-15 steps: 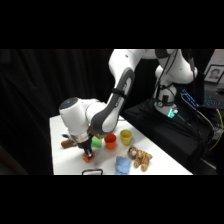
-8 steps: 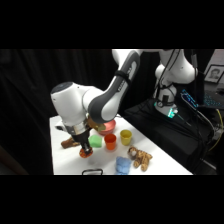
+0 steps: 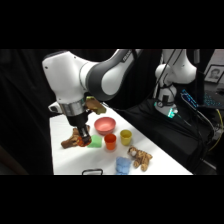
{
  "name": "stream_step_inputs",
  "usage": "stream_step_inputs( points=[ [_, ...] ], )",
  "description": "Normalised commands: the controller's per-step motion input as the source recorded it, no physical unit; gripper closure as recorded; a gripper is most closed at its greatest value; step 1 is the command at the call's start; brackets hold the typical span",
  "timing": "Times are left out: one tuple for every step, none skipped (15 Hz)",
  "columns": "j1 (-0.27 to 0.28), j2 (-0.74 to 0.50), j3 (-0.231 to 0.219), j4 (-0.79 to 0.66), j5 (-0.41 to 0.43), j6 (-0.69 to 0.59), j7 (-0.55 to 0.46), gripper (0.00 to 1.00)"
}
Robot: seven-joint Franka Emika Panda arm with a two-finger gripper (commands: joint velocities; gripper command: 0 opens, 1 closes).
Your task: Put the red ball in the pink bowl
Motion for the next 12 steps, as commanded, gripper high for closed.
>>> stream_step_inputs(
  points=[
    [-0.101,-0.56,0.031,-0.57,0.129,0.06,-0.09,0.98],
    [-0.112,-0.56,0.018,-0.61,0.128,0.1,-0.1,0.98],
    [-0.123,-0.54,0.011,-0.6,0.14,0.11,-0.12,0.98],
    [-0.135,-0.52,-0.001,-0.6,0.154,0.13,-0.14,0.98],
    [-0.146,-0.51,-0.014,-0.61,0.163,0.15,-0.16,0.98],
    [-0.153,-0.51,-0.019,-0.6,0.182,0.18,-0.18,0.98],
    [-0.15,-0.49,-0.033,-0.59,0.179,0.2,-0.19,0.98],
    [-0.154,-0.48,-0.037,-0.58,0.192,0.22,-0.21,0.98],
    [-0.153,-0.46,-0.048,-0.57,0.191,0.25,-0.22,0.98],
    [-0.149,-0.43,-0.055,-0.53,0.191,0.25,-0.23,0.98],
    [-0.151,-0.41,-0.069,-0.51,0.19,0.25,-0.23,0.98],
    [-0.143,-0.39,-0.071,-0.49,0.19,0.25,-0.24,0.98]
  ],
)
